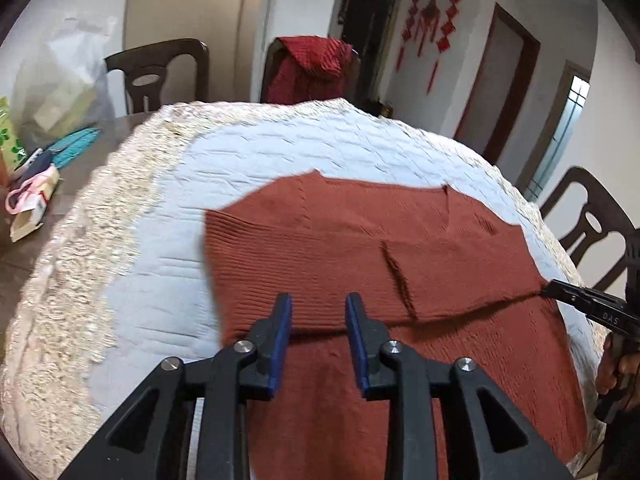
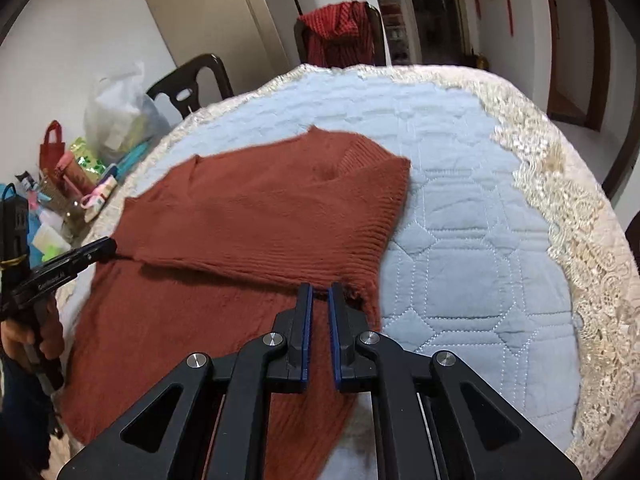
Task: Fold small clothes
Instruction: 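Open both tools and move them toward the sweater hem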
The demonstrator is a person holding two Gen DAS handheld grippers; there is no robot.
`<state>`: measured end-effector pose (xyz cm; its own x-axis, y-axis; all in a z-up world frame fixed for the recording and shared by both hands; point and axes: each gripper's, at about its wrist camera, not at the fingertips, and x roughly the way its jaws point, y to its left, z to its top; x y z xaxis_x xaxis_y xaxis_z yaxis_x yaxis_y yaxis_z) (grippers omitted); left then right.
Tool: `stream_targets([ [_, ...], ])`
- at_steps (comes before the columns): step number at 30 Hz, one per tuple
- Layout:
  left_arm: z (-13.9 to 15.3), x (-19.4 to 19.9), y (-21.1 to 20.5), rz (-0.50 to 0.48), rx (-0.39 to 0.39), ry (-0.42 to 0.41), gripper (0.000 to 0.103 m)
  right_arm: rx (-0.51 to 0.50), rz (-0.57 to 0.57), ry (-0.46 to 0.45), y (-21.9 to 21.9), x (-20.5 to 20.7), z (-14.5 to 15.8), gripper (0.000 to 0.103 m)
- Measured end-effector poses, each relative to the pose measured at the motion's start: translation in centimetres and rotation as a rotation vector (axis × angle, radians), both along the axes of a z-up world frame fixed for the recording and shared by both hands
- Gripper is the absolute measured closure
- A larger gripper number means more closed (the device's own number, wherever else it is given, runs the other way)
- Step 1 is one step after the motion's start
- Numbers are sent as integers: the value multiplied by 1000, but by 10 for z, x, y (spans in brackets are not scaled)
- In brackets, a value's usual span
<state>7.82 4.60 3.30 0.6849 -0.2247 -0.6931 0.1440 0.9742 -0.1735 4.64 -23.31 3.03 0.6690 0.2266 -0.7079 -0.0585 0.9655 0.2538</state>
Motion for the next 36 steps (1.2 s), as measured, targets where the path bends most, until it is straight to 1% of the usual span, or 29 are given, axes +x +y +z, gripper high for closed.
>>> stream_targets([
  [3, -12, 9, 11, 43, 11, 29, 72, 9, -26, -1, -6, 4, -3, 94],
  [5, -23, 13, 15, 61, 22, 63, 72, 20, -33, 31, -9, 12, -13, 94],
  [6, -24, 12, 16, 60, 16, 55, 72, 34, -33, 47, -11, 14, -18, 94],
  [7, -22, 11, 16, 58, 15, 52, 72, 46, -32, 38, -11, 13, -17, 94],
  [12, -14, -2, 13, 48, 27, 39, 72, 21, -29, 49, -6, 5, -12, 94],
  [15, -11, -13, 10, 40, 35, 46, 72, 19, -22, 45, -3, -2, -10, 94],
  [18, -7, -24, 6, 37, 54, 31, 67, 33, -4, 31, 1, -11, -4, 93],
  [20, -5, -30, 3, 34, 59, 25, 65, 35, 5, 24, 4, -15, -2, 89],
  [21, -4, -33, 2, 33, 63, 21, 64, 35, 12, 19, 6, -17, 0, 84],
  [22, -3, -36, 1, 33, 67, 18, 64, 36, 16, 16, 7, -19, 1, 75],
  [24, -1, -40, 0, 33, 72, 13, 62, 43, 20, 11, 10, -22, 3, 65],
  [29, -2, -52, -2, 31, 89, 7, 58, 56, 30, 7, 14, -31, 4, 64],
  [36, -15, -73, 3, 38, 81, 39, 56, 82, 8, 32, 10, -50, -7, 64],
])
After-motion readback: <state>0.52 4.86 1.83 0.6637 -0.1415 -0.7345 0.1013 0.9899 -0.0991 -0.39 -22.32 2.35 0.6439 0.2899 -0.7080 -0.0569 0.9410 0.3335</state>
